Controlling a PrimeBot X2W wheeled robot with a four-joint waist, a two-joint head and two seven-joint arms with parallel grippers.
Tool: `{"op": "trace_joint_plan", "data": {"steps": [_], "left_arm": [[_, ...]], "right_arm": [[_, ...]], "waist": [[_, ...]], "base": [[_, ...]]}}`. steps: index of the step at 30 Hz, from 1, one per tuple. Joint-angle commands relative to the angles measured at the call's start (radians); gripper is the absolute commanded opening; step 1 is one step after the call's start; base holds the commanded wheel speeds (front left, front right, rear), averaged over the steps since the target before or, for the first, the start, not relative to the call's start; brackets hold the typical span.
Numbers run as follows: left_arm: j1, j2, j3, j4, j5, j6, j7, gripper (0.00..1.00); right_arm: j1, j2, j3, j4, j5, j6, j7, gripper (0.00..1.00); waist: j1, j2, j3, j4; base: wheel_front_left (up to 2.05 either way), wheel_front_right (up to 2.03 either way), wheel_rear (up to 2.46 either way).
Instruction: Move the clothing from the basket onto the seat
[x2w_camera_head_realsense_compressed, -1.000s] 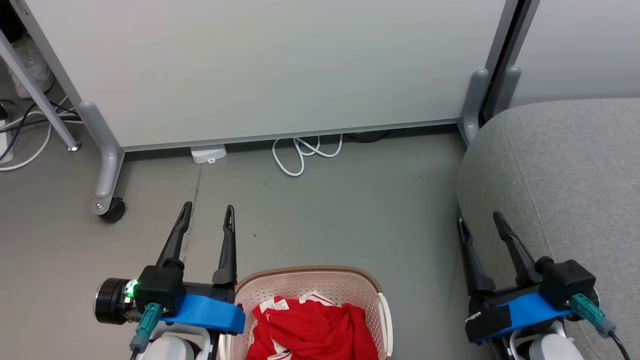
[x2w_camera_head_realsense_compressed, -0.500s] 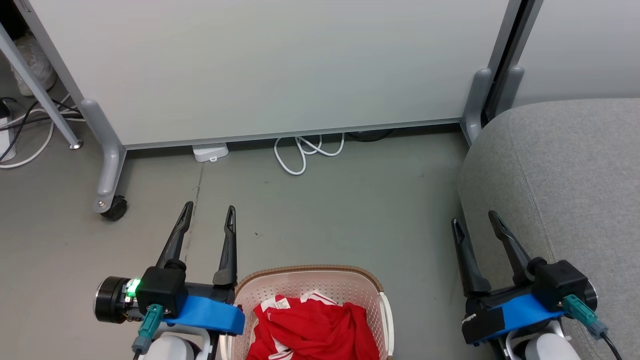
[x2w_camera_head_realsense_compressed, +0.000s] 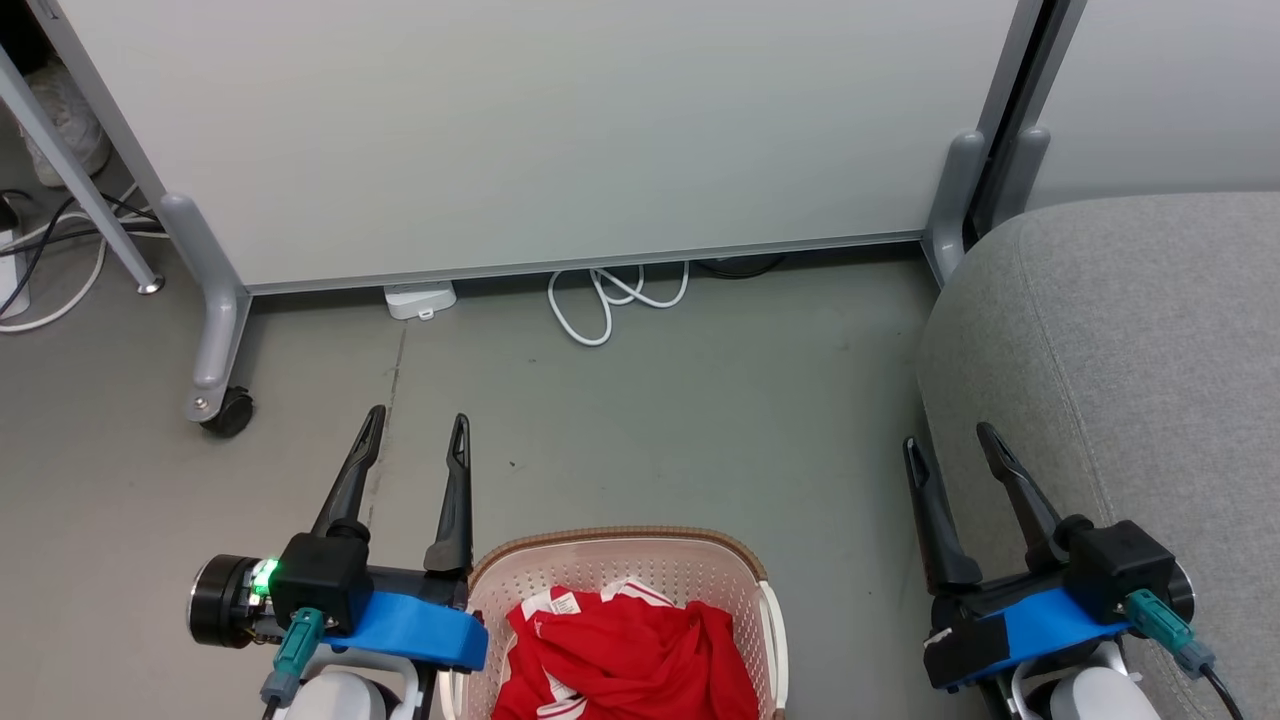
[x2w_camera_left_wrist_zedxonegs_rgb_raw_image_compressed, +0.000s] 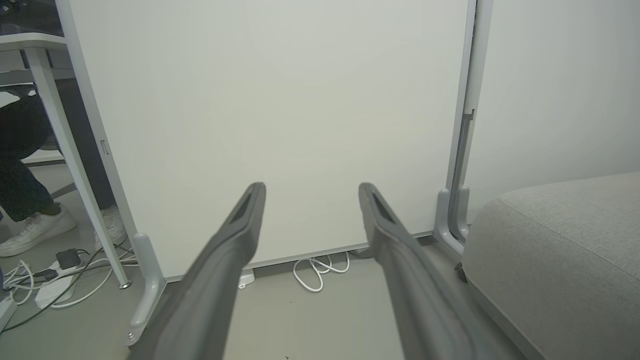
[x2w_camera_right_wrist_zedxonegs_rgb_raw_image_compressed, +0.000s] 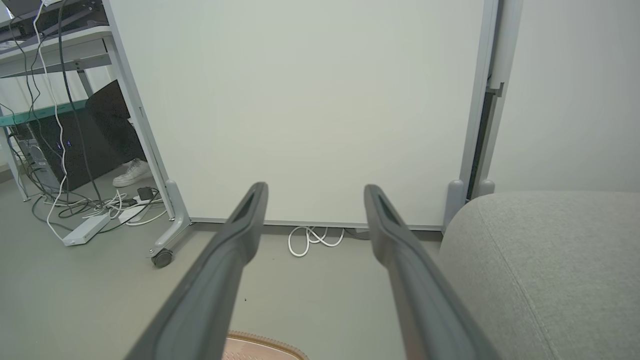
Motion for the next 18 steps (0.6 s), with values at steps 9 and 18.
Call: {"op": "trace_joint_plan", "data": {"steps": [9,18], "left_arm": [[-0.041,0.005,-0.029,0.037,0.020,-0.031,-0.003,1.00],[-0.128,0.036,-0.087,0.132,0.017,-0.055,-0.003,1.00]], "right_arm": [[-0.020,-0.006,-0.004,-0.002,0.004,0.003,-0.004,1.00],[-0.056,-0.005,-0.004,-0.016,-0.004,0.002,-0.004,1.00]], "waist": [[0.0000,-0.0001,0.017,-0.002],[0.0000,-0.0001,0.084,-0.020]], "base": [[0.00,0.00,0.00],[0.00,0.00,0.00]]}}
